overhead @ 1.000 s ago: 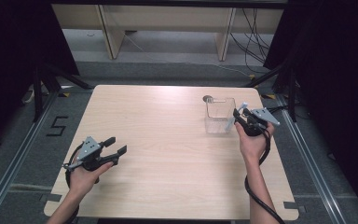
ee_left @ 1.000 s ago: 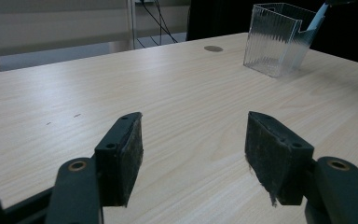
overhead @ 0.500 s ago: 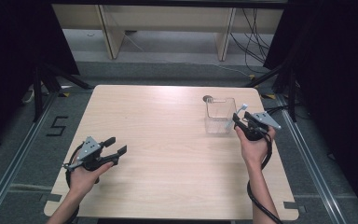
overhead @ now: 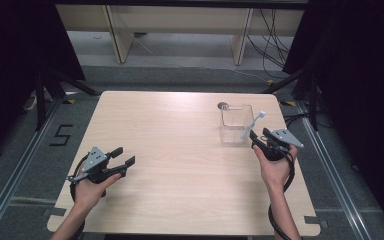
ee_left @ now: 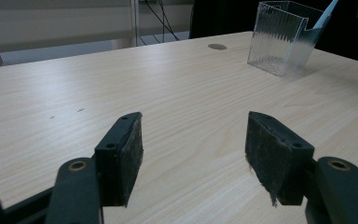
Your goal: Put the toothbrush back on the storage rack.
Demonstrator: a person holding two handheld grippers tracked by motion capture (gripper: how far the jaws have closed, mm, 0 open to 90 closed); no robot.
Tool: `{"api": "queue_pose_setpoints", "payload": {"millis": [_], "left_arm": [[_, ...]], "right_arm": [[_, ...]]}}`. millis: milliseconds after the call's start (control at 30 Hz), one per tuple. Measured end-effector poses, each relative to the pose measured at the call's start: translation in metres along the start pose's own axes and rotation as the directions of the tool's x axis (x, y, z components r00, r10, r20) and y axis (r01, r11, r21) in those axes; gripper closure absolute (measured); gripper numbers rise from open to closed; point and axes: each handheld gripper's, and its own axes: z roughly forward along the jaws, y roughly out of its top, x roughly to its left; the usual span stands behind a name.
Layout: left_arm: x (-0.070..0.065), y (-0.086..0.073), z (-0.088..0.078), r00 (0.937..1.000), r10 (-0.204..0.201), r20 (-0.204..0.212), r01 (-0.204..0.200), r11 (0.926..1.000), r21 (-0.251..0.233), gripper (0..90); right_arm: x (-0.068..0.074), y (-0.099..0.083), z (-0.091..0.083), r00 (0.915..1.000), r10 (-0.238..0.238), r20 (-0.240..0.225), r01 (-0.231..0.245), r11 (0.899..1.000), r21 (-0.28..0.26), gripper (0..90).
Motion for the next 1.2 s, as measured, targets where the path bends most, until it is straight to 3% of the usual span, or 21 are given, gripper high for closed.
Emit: {"api": "queue_pose_setpoints", "payload": {"millis": [167, 267, 333, 433, 500, 533, 567, 600, 667, 733, 767, 800, 867, 1033, 1067, 1133, 1200], "left_arm": [[0.001, -0.001, 0.000, 1.0000, -0.001, -0.001, 0.001, 1.0000, 0.003, 36.2], [0.001, -0.002, -0.001, 1.0000, -0.005, -0.005, 0.005, 1.0000, 0.004, 36.2], [0.002, -0.003, -0.001, 0.9999, -0.007, -0.008, 0.007, 1.0000, 0.002, 36.2], [0.002, -0.004, -0.001, 0.9999, -0.010, -0.010, 0.010, 0.9999, 0.003, 36.2], [0.003, -0.005, 0.000, 0.9999, -0.014, -0.004, 0.014, 0.9999, -0.009, 36.2], [0.003, -0.005, 0.000, 0.9999, -0.015, -0.005, 0.015, 0.9999, -0.008, 36.2], [0.003, -0.005, 0.000, 0.9999, -0.016, -0.006, 0.016, 0.9998, -0.008, 36.2], [0.004, -0.006, 0.000, 0.9998, -0.017, -0.006, 0.017, 0.9998, -0.008, 36.2], [0.004, -0.006, -0.001, 0.9998, -0.016, -0.016, 0.016, 0.9999, 0.005, 36.2], [0.004, -0.006, -0.002, 0.9998, -0.014, -0.016, 0.014, 0.9999, 0.008, 36.2], [0.004, -0.006, -0.001, 0.9998, -0.013, -0.016, 0.014, 0.9999, 0.007, 36.2], [0.004, -0.006, -0.001, 0.9998, -0.013, -0.017, 0.013, 0.9999, 0.008, 36.2], [0.004, -0.006, -0.001, 0.9998, -0.013, -0.018, 0.013, 0.9999, 0.007, 36.2], [0.005, -0.007, -0.002, 0.9997, -0.015, -0.021, 0.015, 0.9999, 0.008, 36.2], [0.005, -0.007, -0.002, 0.9996, -0.016, -0.022, 0.016, 0.9999, 0.007, 36.2], [0.005, -0.007, -0.002, 0.9996, -0.016, -0.022, 0.016, 0.9999, 0.006, 36.2], [0.005, -0.008, -0.002, 0.9996, -0.018, -0.023, 0.018, 0.9998, 0.006, 36.2]], "right_arm": [[0.002, -0.004, -0.009, 1.0000, 0.007, -0.005, -0.007, 1.000, 0.012, 46.0], [0.001, -0.007, -0.013, 0.9994, -0.034, -0.001, 0.034, 0.999, 0.009, 45.9], [0.003, -0.009, -0.015, 0.9997, -0.012, -0.022, 0.012, 1.000, 0.011, 45.8], [0.007, -0.014, -0.019, 0.9999, 0.005, -0.016, -0.005, 1.000, 0.011, 45.8], [0.006, -0.017, -0.021, 0.9994, -0.023, -0.025, 0.023, 1.000, 0.017, 45.7], [0.009, -0.019, -0.024, 0.9997, 0.002, -0.025, -0.001, 0.999, 0.033, 45.6], [0.009, -0.021, -0.024, 0.9994, -0.010, -0.033, 0.011, 1.000, 0.024, 45.6], [0.011, -0.022, -0.027, 0.9996, 0.008, -0.026, -0.007, 0.999, 0.041, 45.5], [0.010, -0.027, -0.030, 0.9994, -0.027, -0.022, 0.027, 0.999, 0.029, 45.4], [0.013, -0.029, -0.033, 0.9993, 0.007, -0.036, -0.006, 0.999, 0.044, 45.4], [0.011, -0.031, -0.034, 0.9991, -0.028, -0.031, 0.029, 0.999, 0.031, 45.4], [0.011, -0.032, -0.034, 0.9991, -0.032, -0.026, 0.033, 0.999, 0.029, 45.3], [0.012, -0.035, -0.038, 0.9989, -0.019, -0.043, 0.021, 0.999, 0.037, 45.2], [0.015, -0.041, -0.047, 0.9994, -0.003, -0.035, 0.005, 0.999, 0.048, 45.1], [0.013, -0.042, -0.048, 0.9985, -0.039, -0.038, 0.040, 0.998, 0.038, 45.0], [0.015, -0.044, -0.051, 0.9987, -0.021, -0.047, 0.023, 0.999, 0.038, 45.0], [0.016, -0.046, -0.054, 0.9985, -0.036, -0.041, 0.038, 0.999, 0.035, 44.9]]}}
